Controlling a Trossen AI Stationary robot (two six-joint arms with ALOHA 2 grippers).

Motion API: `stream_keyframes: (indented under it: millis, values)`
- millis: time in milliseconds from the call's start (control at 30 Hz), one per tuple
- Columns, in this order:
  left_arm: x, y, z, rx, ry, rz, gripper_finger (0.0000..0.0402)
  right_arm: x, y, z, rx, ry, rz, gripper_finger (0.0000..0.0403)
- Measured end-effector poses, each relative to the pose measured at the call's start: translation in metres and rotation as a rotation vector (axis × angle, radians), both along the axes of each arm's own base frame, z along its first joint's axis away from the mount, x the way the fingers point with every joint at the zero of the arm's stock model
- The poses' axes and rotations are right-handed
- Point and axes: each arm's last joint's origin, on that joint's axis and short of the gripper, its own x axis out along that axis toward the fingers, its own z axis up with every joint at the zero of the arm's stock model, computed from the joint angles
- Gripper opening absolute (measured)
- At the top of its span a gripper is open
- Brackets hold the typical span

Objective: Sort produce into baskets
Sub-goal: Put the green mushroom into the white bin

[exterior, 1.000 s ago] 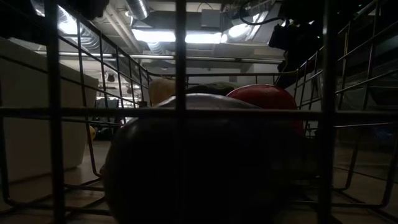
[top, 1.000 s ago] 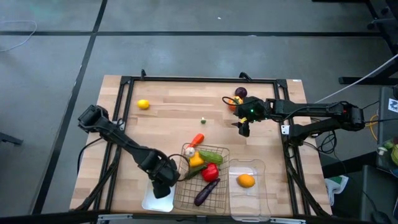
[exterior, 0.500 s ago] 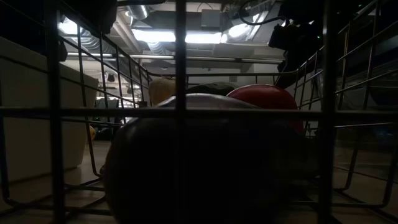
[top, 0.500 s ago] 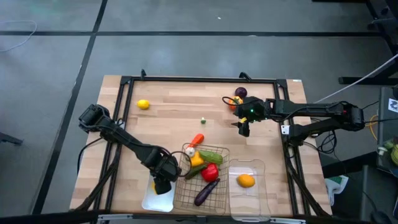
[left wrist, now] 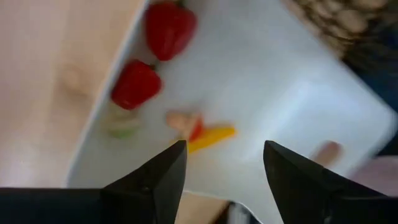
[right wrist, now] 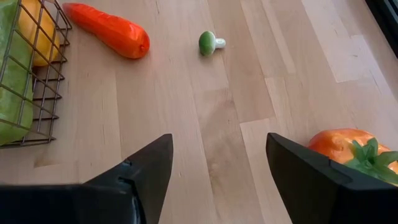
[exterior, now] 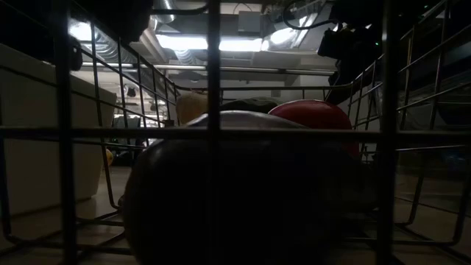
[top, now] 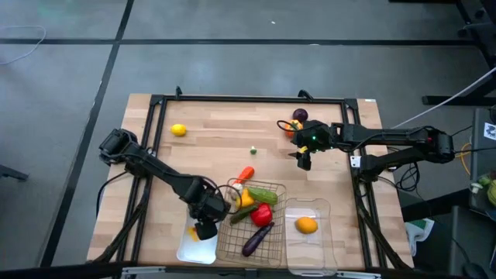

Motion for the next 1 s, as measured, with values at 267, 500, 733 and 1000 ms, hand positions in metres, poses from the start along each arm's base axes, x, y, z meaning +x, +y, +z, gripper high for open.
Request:
stream_keyframes:
  millis: [267,500,733,1000]
  values:
    - [0.017,0.014,0.022,-0.138,-0.063,-0.056,0.0207,0.0,0.0,0.0,0.0,0.001,0.0,0.0257]
    - [0.019,0.036,0.056,-0.164,-0.172,-0.033,0.0208,0.0,0.0,0.0,0.001,0.005,0.0,0.0257]
    - [0.019,0.089,0.092,-0.084,-0.375,0.079,0.0208,-0.001,0.0,0.0,0.001,0.006,0.0,0.0257]
    - [0.049,0.178,0.101,0.133,-0.701,0.242,0.0208,0.0,0.0,0.0,0.001,0.004,0.001,0.0257]
